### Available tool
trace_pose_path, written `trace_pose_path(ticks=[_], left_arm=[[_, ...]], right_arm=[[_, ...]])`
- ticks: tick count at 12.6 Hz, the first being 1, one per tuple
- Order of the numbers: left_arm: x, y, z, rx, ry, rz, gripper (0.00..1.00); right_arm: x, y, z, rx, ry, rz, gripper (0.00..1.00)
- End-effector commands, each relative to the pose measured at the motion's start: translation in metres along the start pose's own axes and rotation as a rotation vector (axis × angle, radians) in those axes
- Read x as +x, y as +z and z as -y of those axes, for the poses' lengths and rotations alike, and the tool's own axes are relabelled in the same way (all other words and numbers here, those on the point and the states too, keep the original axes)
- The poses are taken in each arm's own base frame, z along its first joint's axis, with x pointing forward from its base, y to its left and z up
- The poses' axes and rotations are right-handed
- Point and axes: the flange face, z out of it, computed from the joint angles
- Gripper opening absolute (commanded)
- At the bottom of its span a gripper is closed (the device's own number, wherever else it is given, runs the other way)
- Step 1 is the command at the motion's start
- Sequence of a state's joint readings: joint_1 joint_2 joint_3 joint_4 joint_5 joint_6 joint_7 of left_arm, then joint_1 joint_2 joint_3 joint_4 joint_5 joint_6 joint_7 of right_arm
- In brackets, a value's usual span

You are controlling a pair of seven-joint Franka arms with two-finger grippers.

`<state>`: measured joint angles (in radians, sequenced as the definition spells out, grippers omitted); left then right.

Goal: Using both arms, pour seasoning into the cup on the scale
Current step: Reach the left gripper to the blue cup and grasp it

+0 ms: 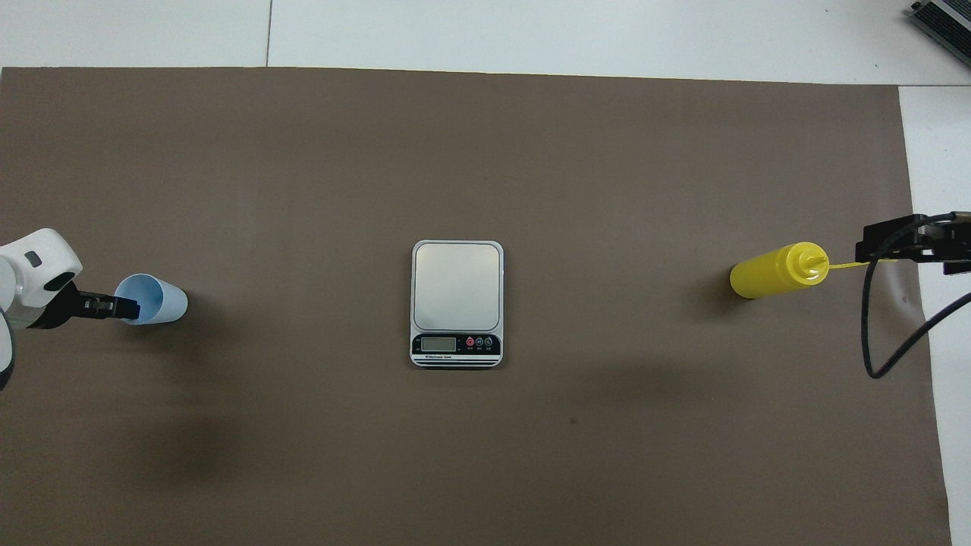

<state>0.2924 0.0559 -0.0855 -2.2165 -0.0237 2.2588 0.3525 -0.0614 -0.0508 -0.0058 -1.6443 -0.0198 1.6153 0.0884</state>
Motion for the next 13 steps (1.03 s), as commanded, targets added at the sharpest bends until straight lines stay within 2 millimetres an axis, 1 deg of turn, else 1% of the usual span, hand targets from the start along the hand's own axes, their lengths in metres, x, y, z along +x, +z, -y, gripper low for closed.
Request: trace_pose_path(ticks=[1, 2, 5, 6, 8, 13], left_arm=[[-0.003, 0.002, -0.003, -0.005, 0.006, -0.008, 0.61], [-0.002, 0.002, -0.004, -0.006, 0.006, -0.008, 0.56], [0.000, 0.005, -0.016, -0.005, 0.021, -0.007, 0.47], [0.002, 0.005, -0.025, -0.005, 0.028, -0.007, 0.47], [0.004, 0.007, -0.035, -0.007, 0.016, -0.004, 0.44], [0.004, 0.007, -0.033, -0.007, 0.014, -0.005, 0.33]], right_arm=[[0.000, -0.002, -0.002, 0.012, 0.017, 0.008, 1.00], [0.000, -0.002, -0.003, 0.013, 0.018, 0.008, 1.00], [0.000, -0.001, -0.004, 0.012, 0.020, 0.009, 1.00], [0.000, -0.001, -0.004, 0.012, 0.021, 0.009, 1.00], [0.000, -0.001, -0.005, 0.012, 0.023, 0.009, 1.00], [0.000, -0.001, -0.005, 0.012, 0.023, 0.009, 1.00]])
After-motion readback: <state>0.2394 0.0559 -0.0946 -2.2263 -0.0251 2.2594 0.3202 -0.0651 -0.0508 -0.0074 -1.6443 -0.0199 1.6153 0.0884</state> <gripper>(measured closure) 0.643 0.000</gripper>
